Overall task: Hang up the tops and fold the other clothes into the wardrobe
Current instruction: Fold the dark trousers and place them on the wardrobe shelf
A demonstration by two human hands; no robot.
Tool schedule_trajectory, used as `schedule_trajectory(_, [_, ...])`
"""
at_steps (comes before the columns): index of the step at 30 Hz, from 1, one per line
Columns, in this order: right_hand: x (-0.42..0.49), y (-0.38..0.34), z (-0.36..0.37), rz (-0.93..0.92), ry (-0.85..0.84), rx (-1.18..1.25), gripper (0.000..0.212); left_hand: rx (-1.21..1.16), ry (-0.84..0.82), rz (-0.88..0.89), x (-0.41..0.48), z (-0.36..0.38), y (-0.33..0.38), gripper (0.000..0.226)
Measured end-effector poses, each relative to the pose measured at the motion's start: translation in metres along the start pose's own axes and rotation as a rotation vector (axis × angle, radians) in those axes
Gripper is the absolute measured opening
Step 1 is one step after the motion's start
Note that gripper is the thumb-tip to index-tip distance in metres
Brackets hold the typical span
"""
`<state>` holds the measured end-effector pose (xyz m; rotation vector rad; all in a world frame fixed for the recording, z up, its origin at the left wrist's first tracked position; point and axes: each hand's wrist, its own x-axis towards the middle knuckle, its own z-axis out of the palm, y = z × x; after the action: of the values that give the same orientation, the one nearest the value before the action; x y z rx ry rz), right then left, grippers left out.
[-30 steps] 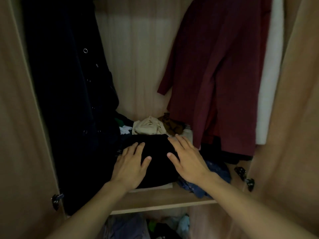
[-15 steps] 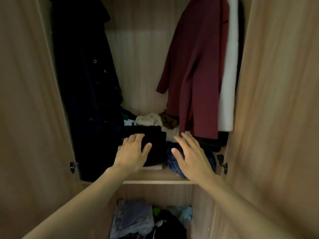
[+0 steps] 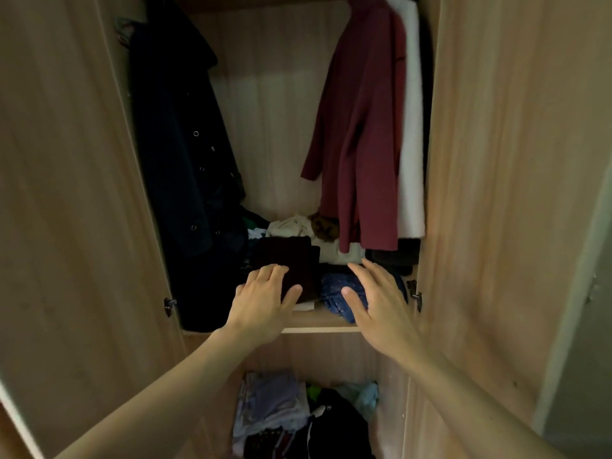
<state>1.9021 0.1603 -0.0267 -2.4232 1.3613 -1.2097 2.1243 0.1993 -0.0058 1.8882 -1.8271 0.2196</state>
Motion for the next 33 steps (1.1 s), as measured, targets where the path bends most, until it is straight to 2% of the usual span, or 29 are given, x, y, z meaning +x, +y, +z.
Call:
schedule_trajectory(15, [-0.085,-0.11,-0.036,-0.011,0.024,-0.04,0.056,-0.117,0.062,0.024,-0.097,-0.074,-0.037,0.054])
schedule_trajectory(20, [-0.113,-0.109,-0.064,0.002,0.019,-0.057,0.057,-0.149,0.006,0.03,-0.13,-0.079,-0.018,0.051])
schedule_trajectory(25, [-0.12,-0.108,-0.079,-0.042,0.061,-0.072,0.056,-0.112,0.046,0.053,-0.144,-0.095,-0.002,0.052])
schedule_trajectory(29, [-0.129,-0.095,-0.087,-0.05,0.048,-0.035,0.057,-0.079,0.094,-0.034,-0.144,-0.101,0.015,0.05])
schedule_trajectory(33, [-0.139,-0.066,-0.106,-0.047,0.037,-0.033,0.057,-0.097,0.041,-0.061,-0.147,-0.089,0.052,0.049])
